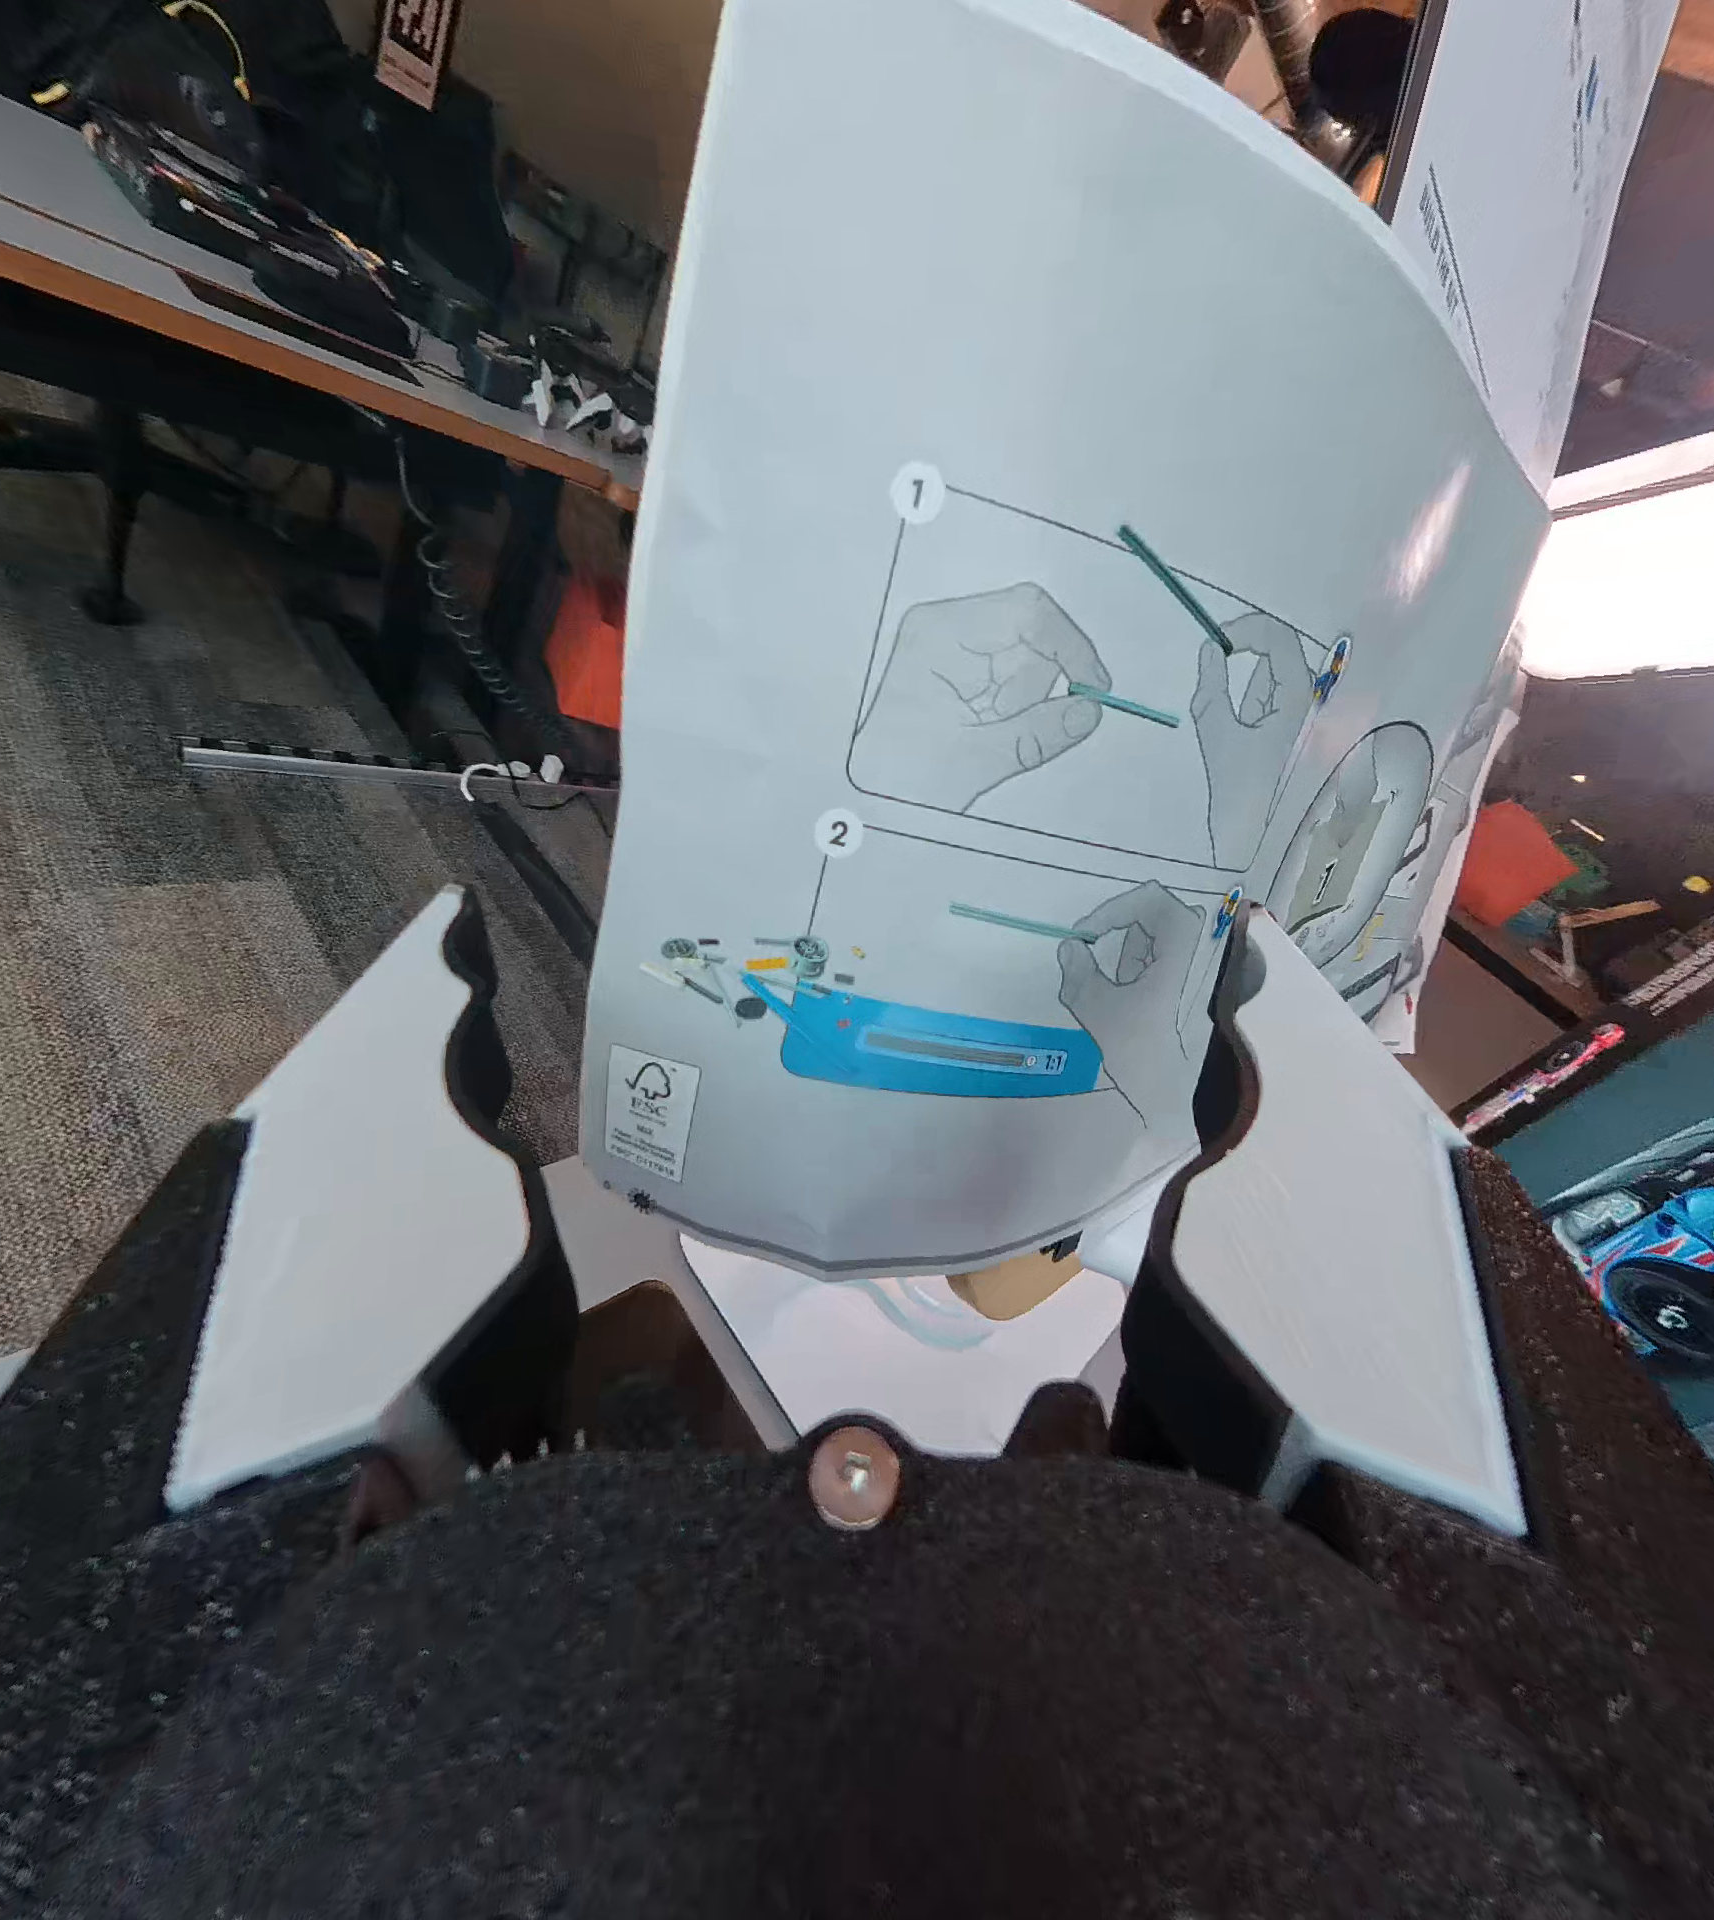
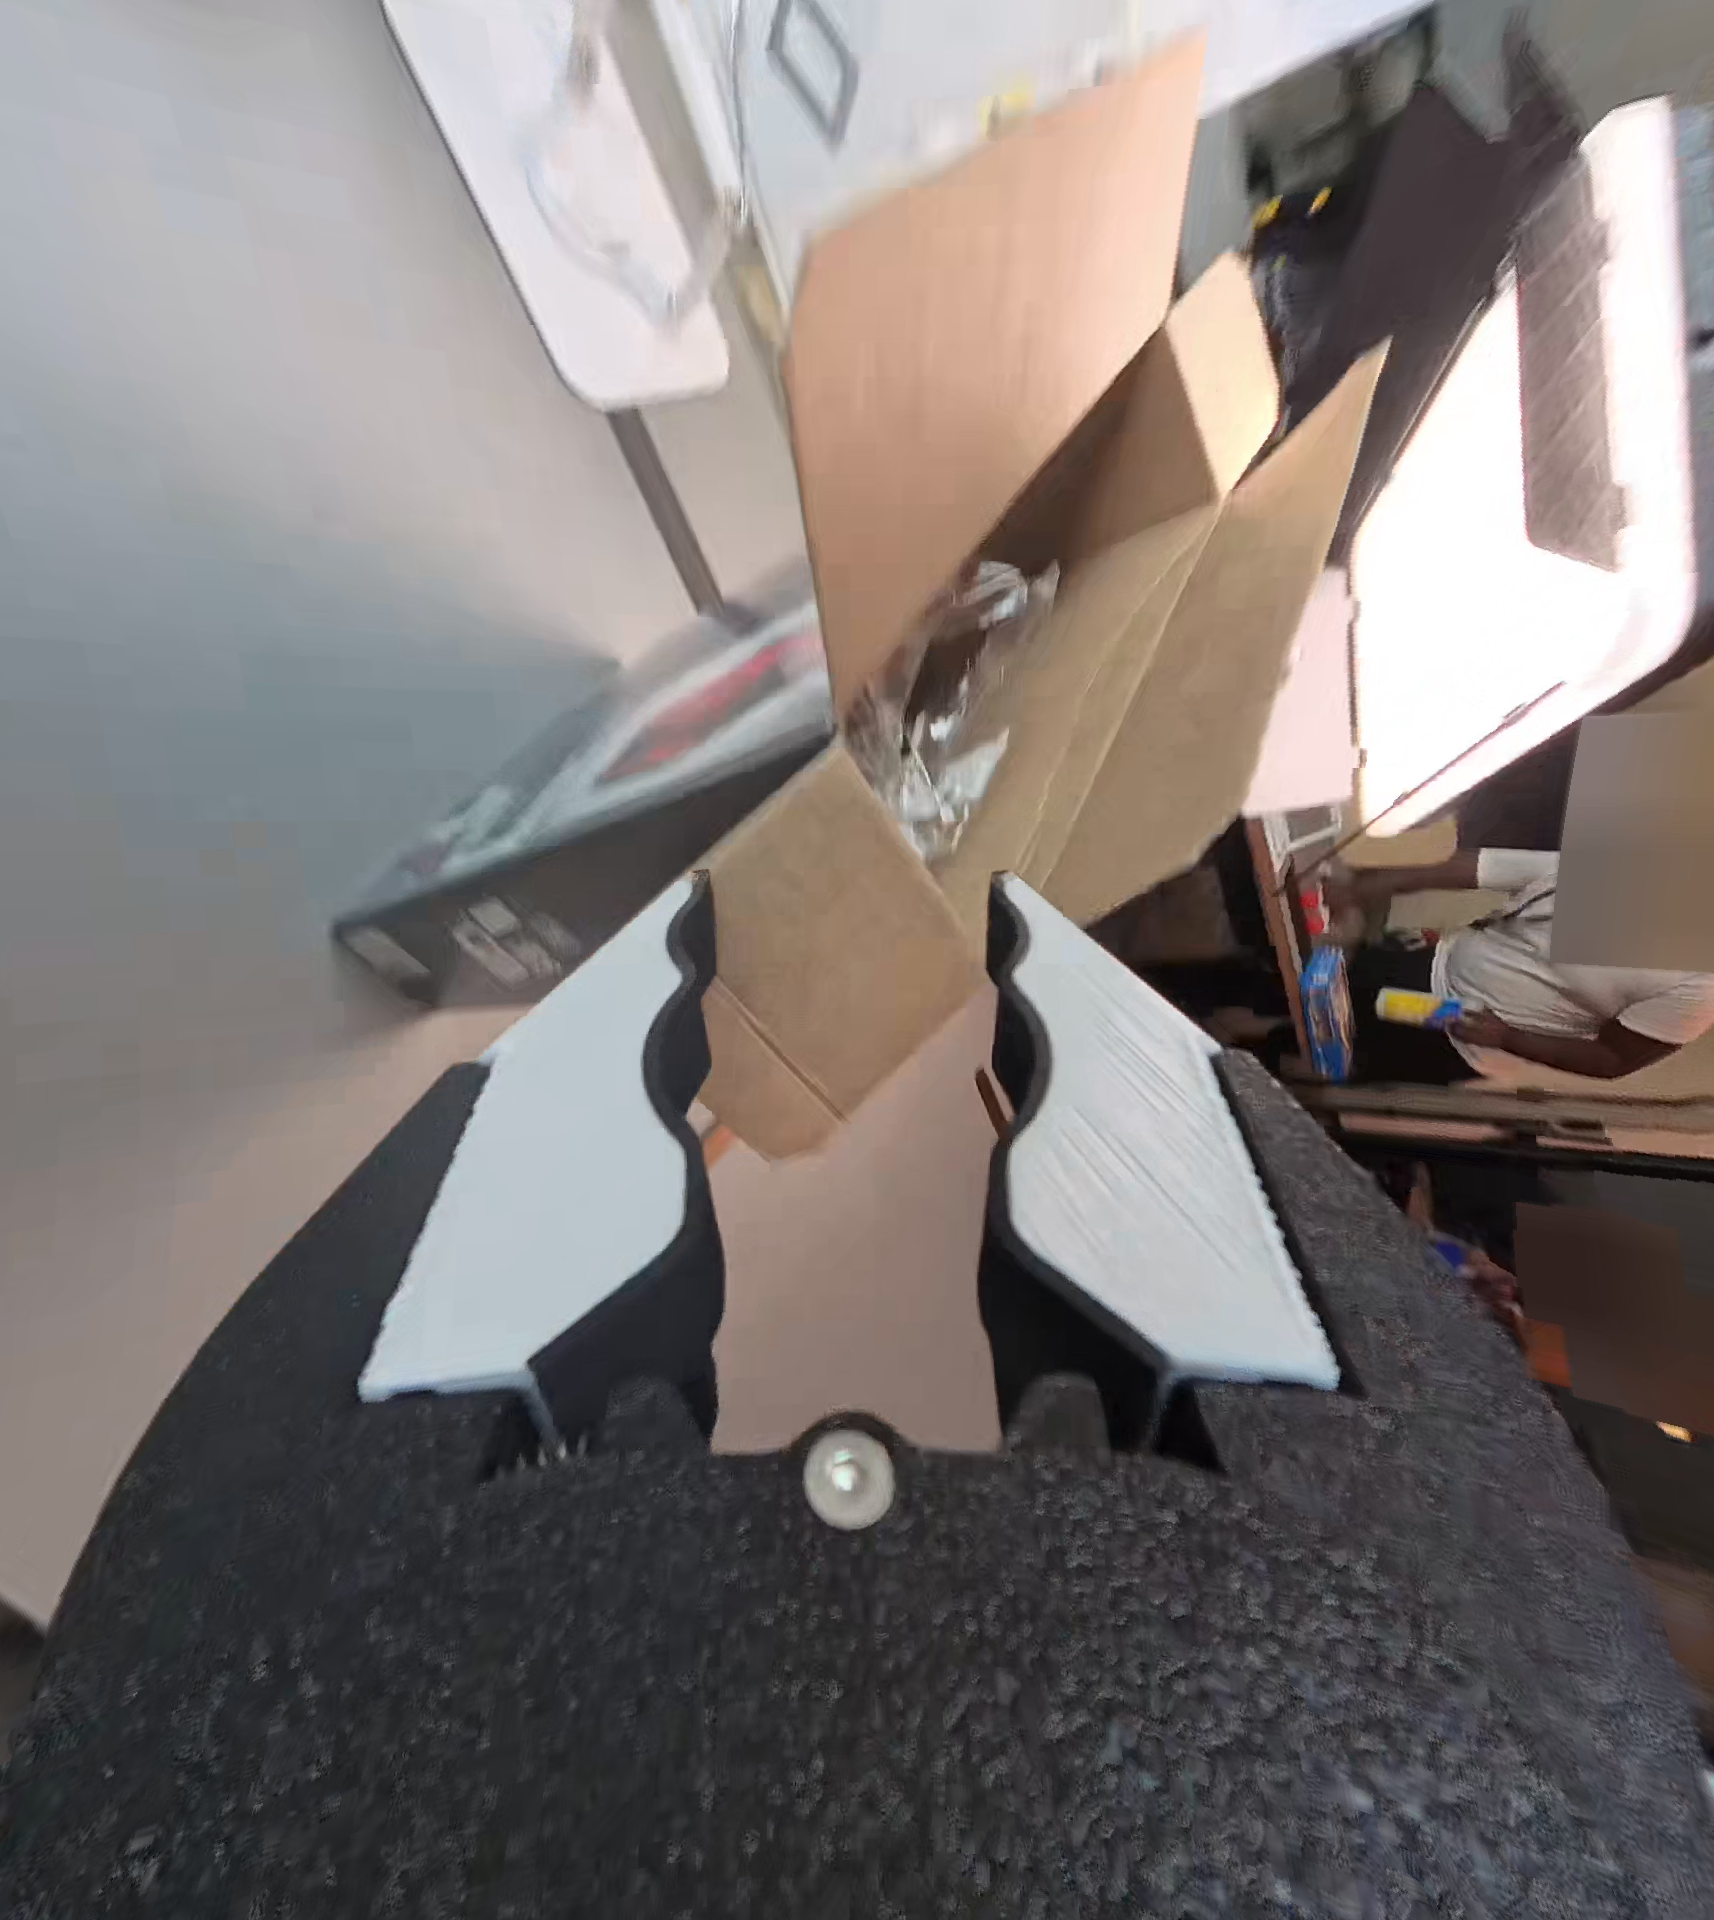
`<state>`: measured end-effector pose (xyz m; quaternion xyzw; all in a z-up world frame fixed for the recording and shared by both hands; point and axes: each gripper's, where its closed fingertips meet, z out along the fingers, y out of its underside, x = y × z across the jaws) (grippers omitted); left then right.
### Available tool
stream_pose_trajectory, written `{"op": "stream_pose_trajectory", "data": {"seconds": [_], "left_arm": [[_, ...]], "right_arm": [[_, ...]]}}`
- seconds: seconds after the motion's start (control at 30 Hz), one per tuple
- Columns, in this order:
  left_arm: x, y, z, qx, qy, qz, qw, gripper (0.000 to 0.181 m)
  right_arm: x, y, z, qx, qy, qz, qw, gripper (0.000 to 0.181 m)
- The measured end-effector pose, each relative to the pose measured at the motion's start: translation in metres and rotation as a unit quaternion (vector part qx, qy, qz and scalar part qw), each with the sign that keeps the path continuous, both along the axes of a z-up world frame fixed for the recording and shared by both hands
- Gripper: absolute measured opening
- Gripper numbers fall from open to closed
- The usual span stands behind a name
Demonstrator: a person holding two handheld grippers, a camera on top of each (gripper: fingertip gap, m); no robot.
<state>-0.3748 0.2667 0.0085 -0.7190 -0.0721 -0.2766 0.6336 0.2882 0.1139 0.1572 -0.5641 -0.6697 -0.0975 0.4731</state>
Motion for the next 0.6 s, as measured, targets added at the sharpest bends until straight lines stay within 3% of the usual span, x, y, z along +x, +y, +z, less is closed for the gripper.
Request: {"op": "stream_pose_trajectory", "data": {"seconds": [0.03, 0.13, 0.23, 0.3, 0.43, 0.53, 0.6], "left_arm": [[0.005, 0.001, 0.001, -0.003, -0.008, -0.028, 1.0, 0.13], [0.007, -0.001, 0.002, -0.014, 0.049, -0.044, 0.998, 0.086], [0.013, -0.014, 0.011, -0.003, 0.076, -0.072, 0.995, 0.062], [0.016, -0.023, 0.016, -0.001, 0.091, -0.082, 0.992, 0.049], [0.024, -0.039, 0.037, 0.026, 0.127, -0.073, 0.989, 0.028], [0.033, -0.045, 0.058, 0.044, 0.142, -0.066, 0.987, 0.013], [0.039, -0.047, 0.067, 0.05, 0.158, -0.06, 0.984, 0.007]], "right_arm": [[-0.01, -0.018, 0.007, -0.001, 0.051, 0.025, 0.998, 0.05], [-0.05, -0.077, 0.0, -0.022, 0.156, 0.112, 0.981, 0.042], [-0.103, -0.129, -0.041, -0.08, 0.2, 0.208, 0.954, 0.036], [-0.144, -0.14, -0.08, -0.141, 0.226, 0.246, 0.932, 0.037], [-0.232, -0.079, -0.146, -0.266, 0.35, 0.195, 0.877, 0.036], [-0.289, 0.016, -0.195, -0.291, 0.409, 0.093, 0.86, 0.051], [-0.318, 0.08, -0.217, -0.33, 0.46, 0.024, 0.824, 0.065]]}}
